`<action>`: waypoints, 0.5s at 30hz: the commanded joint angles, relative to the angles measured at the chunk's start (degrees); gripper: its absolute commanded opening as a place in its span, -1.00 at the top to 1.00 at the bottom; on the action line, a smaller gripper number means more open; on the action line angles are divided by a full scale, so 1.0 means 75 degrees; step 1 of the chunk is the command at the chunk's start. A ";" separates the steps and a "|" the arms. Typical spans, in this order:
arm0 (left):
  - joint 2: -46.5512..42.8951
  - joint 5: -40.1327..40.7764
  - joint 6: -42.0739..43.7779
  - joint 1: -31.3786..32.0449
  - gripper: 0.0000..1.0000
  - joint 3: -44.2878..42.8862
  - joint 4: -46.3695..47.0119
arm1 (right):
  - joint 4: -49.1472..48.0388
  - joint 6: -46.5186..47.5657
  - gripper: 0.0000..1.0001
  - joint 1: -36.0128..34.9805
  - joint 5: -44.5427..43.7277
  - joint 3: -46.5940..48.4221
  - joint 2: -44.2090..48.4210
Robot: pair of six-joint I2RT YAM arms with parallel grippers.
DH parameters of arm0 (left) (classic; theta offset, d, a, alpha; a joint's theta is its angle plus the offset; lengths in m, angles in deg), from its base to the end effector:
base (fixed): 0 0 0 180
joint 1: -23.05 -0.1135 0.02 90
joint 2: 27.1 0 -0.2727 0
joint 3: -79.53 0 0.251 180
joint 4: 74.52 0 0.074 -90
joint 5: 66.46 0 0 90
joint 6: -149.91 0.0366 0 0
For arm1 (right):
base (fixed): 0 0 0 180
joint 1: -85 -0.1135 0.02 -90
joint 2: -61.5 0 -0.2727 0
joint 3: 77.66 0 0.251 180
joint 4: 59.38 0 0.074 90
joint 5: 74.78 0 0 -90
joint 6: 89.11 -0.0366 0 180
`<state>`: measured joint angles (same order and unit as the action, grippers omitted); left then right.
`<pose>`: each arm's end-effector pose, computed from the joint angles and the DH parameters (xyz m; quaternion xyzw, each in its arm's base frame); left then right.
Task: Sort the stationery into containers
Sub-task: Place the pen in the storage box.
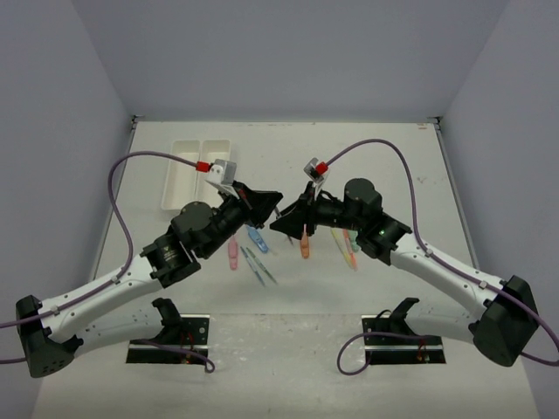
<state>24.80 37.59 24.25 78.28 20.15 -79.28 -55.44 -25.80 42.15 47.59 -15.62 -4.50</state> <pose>0.1270 -0.1674 0.3660 0.0292 0.6900 -0.4526 0.5641 0.1798 0.1935 0.3309 -0.2830 0.6913 0.5323 0.3982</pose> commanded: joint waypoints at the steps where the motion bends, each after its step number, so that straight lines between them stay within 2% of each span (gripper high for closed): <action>1: 0.0482 0.0482 0.0294 -0.0025 1.00 -0.0924 -0.1908 | -0.1249 -0.0266 -0.11 0.0193 -0.0853 -0.0365 0.0230; 3: 0.0640 0.0263 0.0193 -0.0277 1.00 -0.1090 -0.1932 | -0.1118 -0.0285 -0.43 0.0193 -0.0987 -0.0461 0.0280; 5: 0.0810 0.0278 0.0177 -0.0610 1.00 -0.1199 -0.1993 | -0.0997 -0.0274 -0.62 0.0193 -0.1250 -0.0576 0.0375; 6: 0.1004 0.0444 0.0139 -0.0860 1.00 -0.1517 -0.2472 | -0.0742 -0.0258 -0.89 0.0195 -0.1448 -0.0614 0.0447; 7: 0.1383 0.0540 0.0092 -0.1485 1.00 -0.1775 -0.2845 | -0.0409 -0.0192 -0.98 0.0204 -0.1724 -0.0661 0.0560; 9: 0.1529 0.0482 0.0150 -0.1763 1.00 -0.2042 -0.3091 | 0.0044 -0.0145 -0.97 0.0204 -0.2126 -0.0674 0.0761; 10: 0.1793 0.0680 0.0172 -0.2203 1.00 -0.2180 -0.3239 | 0.0327 -0.0123 -0.98 0.0204 -0.2511 -0.0784 0.1036; 15: 0.3577 0.2711 0.0292 -0.3626 1.00 -0.4786 -0.6011 | 0.1568 -0.0222 -0.97 0.0204 -0.3760 -0.0918 0.1929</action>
<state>45.12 45.74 24.83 57.14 -2.91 -108.56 -50.95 -27.59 43.50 29.43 -22.59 5.53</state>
